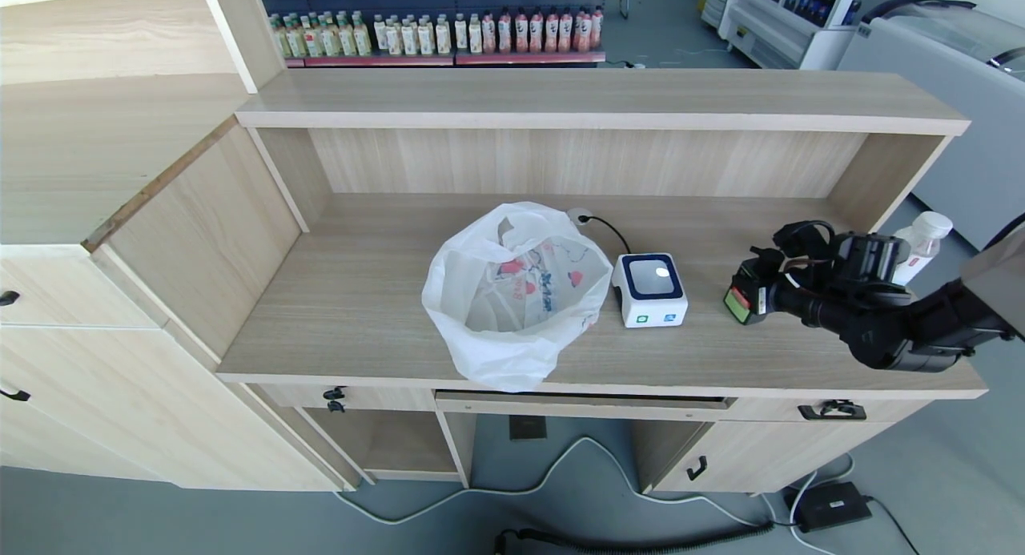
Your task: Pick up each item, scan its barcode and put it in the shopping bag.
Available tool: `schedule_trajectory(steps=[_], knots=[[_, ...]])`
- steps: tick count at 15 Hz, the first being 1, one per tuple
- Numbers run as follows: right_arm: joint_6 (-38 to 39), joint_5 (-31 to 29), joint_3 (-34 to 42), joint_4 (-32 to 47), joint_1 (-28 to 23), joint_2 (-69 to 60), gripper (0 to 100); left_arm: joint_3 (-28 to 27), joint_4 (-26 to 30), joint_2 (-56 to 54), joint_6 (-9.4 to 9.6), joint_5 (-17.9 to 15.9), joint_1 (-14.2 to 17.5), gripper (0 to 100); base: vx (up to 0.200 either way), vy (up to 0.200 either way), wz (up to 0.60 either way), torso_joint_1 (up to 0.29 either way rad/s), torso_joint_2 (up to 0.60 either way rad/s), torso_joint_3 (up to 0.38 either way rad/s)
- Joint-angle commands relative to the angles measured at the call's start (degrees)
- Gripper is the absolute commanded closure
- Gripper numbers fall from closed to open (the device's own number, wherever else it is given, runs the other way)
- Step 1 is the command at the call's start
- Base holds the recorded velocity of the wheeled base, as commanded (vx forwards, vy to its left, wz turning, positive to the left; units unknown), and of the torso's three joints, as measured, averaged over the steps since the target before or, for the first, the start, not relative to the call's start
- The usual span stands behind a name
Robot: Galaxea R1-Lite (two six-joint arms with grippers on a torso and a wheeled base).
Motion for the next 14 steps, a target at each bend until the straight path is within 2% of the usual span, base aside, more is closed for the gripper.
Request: schedule_trajectory(steps=[1, 5, 8, 11, 12, 14], knots=[[-0.48, -0.01, -0.28, 0.05, 0.23, -0.04, 100, 0.01, -0.03, -0.02, -0.03, 0.01, 0.00, 0, 0.000, 0.000, 0.00, 0.000, 0.00, 0.000], [-3.82, -0.45, 1.66, 0.13, -0.29, -4.61, 100, 0.01, -0.03, -0.02, -0.03, 0.01, 0.00, 0, 0.000, 0.000, 0.00, 0.000, 0.00, 0.000], [-6.90, -0.71, 13.61, 2.59, -0.82, -21.31, 100, 0.01, -0.03, -0.02, -0.03, 0.01, 0.00, 0, 0.000, 0.000, 0.00, 0.000, 0.00, 0.000], [-32.38, -0.19, 31.27, 3.30, -10.14, -42.49, 100, 0.01, -0.03, -0.02, -0.03, 0.01, 0.00, 0, 0.000, 0.000, 0.00, 0.000, 0.00, 0.000], [-37.39, -0.27, 34.88, 2.95, -11.63, -47.77, 100, 0.01, -0.03, -0.02, -0.03, 0.01, 0.00, 0, 0.000, 0.000, 0.00, 0.000, 0.00, 0.000], [-45.13, 1.84, 37.87, 2.86, -10.22, -54.45, 100, 0.01, -0.03, -0.02, -0.03, 0.01, 0.00, 0, 0.000, 0.000, 0.00, 0.000, 0.00, 0.000]])
